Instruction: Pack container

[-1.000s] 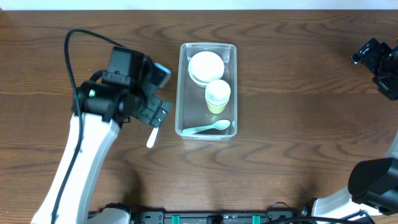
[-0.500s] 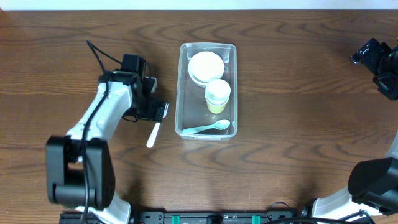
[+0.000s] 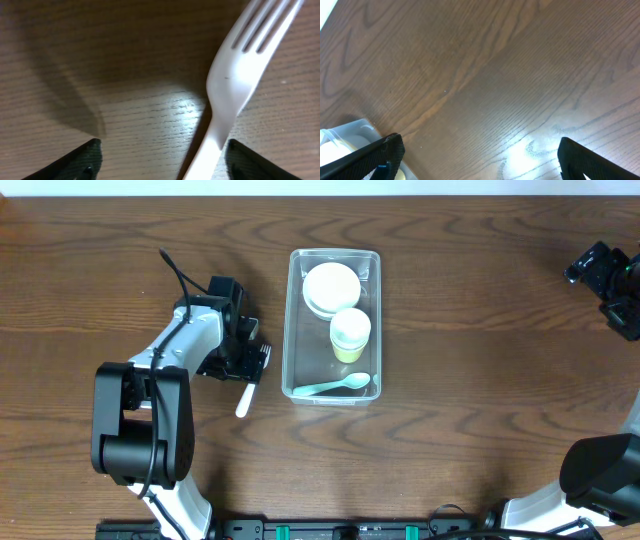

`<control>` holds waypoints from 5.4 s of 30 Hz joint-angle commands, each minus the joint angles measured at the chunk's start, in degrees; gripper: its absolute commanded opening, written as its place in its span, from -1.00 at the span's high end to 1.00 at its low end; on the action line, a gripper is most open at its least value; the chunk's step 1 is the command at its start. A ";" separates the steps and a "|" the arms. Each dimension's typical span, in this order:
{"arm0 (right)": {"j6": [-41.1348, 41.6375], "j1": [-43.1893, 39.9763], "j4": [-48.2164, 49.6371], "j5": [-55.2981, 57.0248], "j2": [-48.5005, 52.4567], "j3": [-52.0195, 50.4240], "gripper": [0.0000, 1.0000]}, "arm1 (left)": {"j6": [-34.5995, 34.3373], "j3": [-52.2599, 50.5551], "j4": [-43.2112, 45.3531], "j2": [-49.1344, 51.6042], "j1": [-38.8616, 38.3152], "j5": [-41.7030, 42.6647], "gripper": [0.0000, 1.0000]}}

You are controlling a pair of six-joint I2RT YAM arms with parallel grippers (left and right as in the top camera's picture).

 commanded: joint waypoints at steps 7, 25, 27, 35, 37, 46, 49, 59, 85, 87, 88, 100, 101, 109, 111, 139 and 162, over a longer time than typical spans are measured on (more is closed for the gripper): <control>-0.35 -0.31 -0.07 0.00 0.22 -0.11 -0.99 | 1.57 -0.98 0.04 0.44 -2.08 -0.04 -0.54; -0.33 -0.31 -0.07 0.00 0.22 -0.11 -0.99 | 0.02 -3.21 5.55 0.24 -3.65 -0.31 0.49; -0.35 -0.31 -0.07 0.00 0.22 -0.11 -0.98 | 0.07 -1.84 4.79 -0.39 -3.52 -0.52 0.57; -0.33 -0.31 -0.07 0.00 0.22 -0.11 -0.98 | 1.22 9.55 -5.05 -6.99 -3.45 -7.85 0.88; -0.35 -0.31 -0.07 0.00 0.22 -0.11 -0.98 | 2.08 12.81 -8.28 -9.49 -3.54 -7.85 0.88; -0.33 -0.31 -0.07 0.00 0.22 -0.11 -0.99 | 10.99 23.37 -16.02 -23.04 -12.11 -0.07 0.88; -0.35 -0.31 -0.07 0.00 0.22 -0.11 -0.99 | 21.11 22.62 -16.17 -23.87 -18.08 2.16 0.88; -0.35 -0.31 -0.07 0.00 0.22 -0.11 -0.99 | 49.20 11.89 -11.61 -16.50 -30.23 2.93 0.88; -0.33 -0.31 -0.07 0.00 0.22 -0.11 -0.98 | 14.40 17.42 -4.46 -26.58 -26.93 -18.56 -0.96; -0.33 -0.31 -0.07 0.00 0.22 -0.11 -0.99 | 8.74 17.42 -6.25 -29.49 -24.28 -18.56 -0.96; -0.35 -0.31 -0.07 0.00 0.22 -0.11 -0.99 | 5.60 17.42 -7.32 -30.91 -22.69 -18.53 -0.96; -0.35 -0.31 -0.07 0.00 0.22 -0.11 -0.99 | -7.89 17.42 -13.20 -38.32 -15.76 -18.47 -0.96; -0.33 -0.31 -0.07 0.00 0.22 -0.11 -0.98 | -7.87 17.42 -13.88 -38.29 -15.76 -18.53 -0.96; -0.35 -0.31 -0.07 0.00 0.22 -0.11 -0.98 | -1.92 17.42 -14.82 -38.60 -15.10 -18.75 -0.96; -0.33 -0.31 -0.07 0.00 0.22 -0.11 -0.99 | -0.42 17.18 -14.58 -39.50 -14.08 -18.73 -0.96; -0.35 -0.31 -0.07 -0.02 0.22 -0.11 -0.99 | 3.54 -48.19 15.47 -97.85 4.22 4.52 -0.96; -0.35 -0.31 -0.07 0.00 0.22 -0.11 -0.99 | 2.67 -60.83 21.22 -108.65 3.13 4.48 -0.96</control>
